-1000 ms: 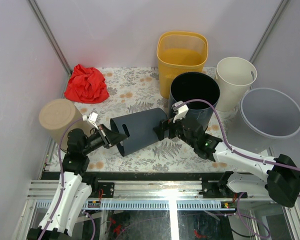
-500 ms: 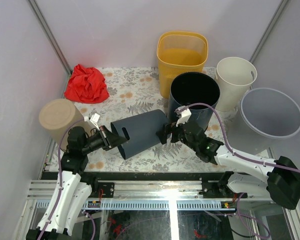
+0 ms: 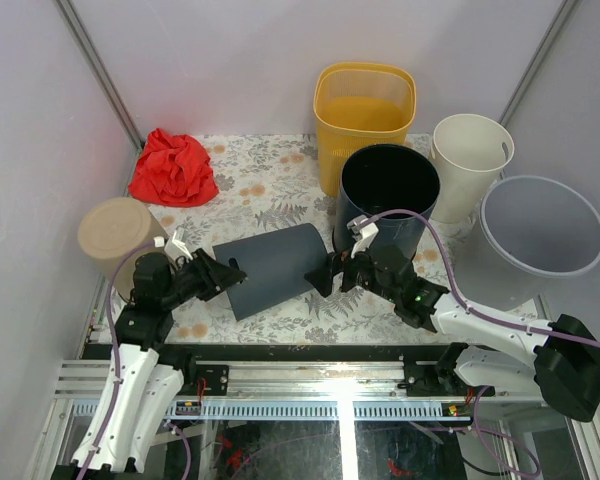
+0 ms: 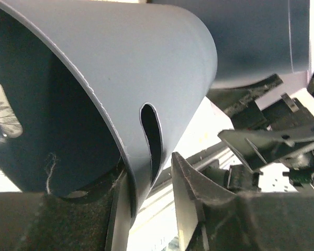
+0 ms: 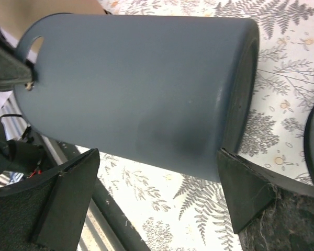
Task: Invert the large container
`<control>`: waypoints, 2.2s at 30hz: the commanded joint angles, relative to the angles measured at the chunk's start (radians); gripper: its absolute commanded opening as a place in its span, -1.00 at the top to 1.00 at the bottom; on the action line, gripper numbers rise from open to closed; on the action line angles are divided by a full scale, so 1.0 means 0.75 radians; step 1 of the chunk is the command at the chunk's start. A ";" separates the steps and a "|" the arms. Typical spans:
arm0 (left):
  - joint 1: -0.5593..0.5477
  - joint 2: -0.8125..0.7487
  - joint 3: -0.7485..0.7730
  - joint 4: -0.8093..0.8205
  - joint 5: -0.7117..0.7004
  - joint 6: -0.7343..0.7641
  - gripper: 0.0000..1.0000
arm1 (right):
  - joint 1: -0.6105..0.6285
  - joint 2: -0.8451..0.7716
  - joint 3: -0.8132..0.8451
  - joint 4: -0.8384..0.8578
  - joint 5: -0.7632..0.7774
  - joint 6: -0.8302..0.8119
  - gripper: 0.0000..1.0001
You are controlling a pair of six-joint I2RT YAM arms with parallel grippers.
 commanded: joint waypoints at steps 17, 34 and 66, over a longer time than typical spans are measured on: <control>-0.005 0.099 0.139 -0.100 -0.423 0.005 0.31 | 0.006 -0.086 0.027 -0.035 -0.084 0.023 -0.99; -0.008 0.120 0.203 -0.157 -0.442 0.041 0.29 | 0.006 0.167 0.308 -0.134 0.133 -0.099 -0.99; -0.260 0.596 0.482 -0.047 -0.690 0.128 0.29 | 0.008 0.092 0.201 0.023 -0.042 0.038 -0.99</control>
